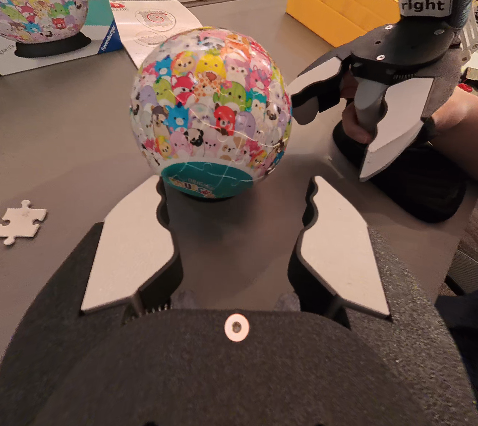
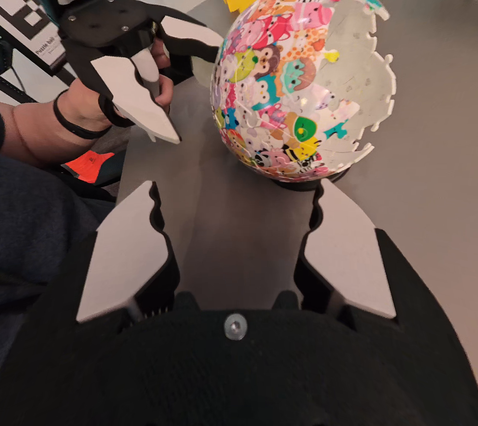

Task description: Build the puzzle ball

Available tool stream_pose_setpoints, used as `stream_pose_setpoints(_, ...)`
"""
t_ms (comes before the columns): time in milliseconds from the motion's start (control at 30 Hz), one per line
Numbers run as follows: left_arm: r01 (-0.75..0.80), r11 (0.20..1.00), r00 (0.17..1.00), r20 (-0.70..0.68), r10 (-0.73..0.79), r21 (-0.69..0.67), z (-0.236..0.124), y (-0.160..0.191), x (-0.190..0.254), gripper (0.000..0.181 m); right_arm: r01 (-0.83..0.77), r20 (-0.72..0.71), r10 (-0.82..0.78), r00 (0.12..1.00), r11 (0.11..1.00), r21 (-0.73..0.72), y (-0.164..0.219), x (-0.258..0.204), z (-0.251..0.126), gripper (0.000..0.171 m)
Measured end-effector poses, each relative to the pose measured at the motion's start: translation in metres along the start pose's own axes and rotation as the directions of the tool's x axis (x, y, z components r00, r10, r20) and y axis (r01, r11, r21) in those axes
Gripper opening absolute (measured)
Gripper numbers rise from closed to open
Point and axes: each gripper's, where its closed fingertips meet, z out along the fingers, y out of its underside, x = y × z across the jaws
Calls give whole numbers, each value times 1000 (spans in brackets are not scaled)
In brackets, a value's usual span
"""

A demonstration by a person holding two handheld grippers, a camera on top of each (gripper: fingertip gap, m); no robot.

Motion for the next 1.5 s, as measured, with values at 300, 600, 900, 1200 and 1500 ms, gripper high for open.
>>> stream_pose_setpoints(300, -77, 997, 985, 155, 76, 0, 13, 13, -7, 111, 70, -23, -67, 997, 990, 120, -24, 16, -7, 113)
stream_pose_setpoints(600, -148, 989, 972, 188, 143, 9, 15, 2, -17, 102, 80, 20, -83, 996, 989, 125, -23, 1, -5, 110)
stream_pose_setpoints(900, -138, 990, 971, 193, 138, -14, 8, 3, -30, 102, 69, 36, -74, 997, 990, 122, -21, -9, -5, 110)
stream_pose_setpoints(1200, -76, 997, 979, 191, 74, 0, -4, 3, -48, 101, 54, 63, -63, 996, 991, 123, -20, -25, -1, 110)
stream_pose_setpoints(1500, -58, 998, 977, 208, 55, 11, -12, 0, -68, 100, 42, 94, -53, 994, 993, 109, -19, -40, 10, 111)
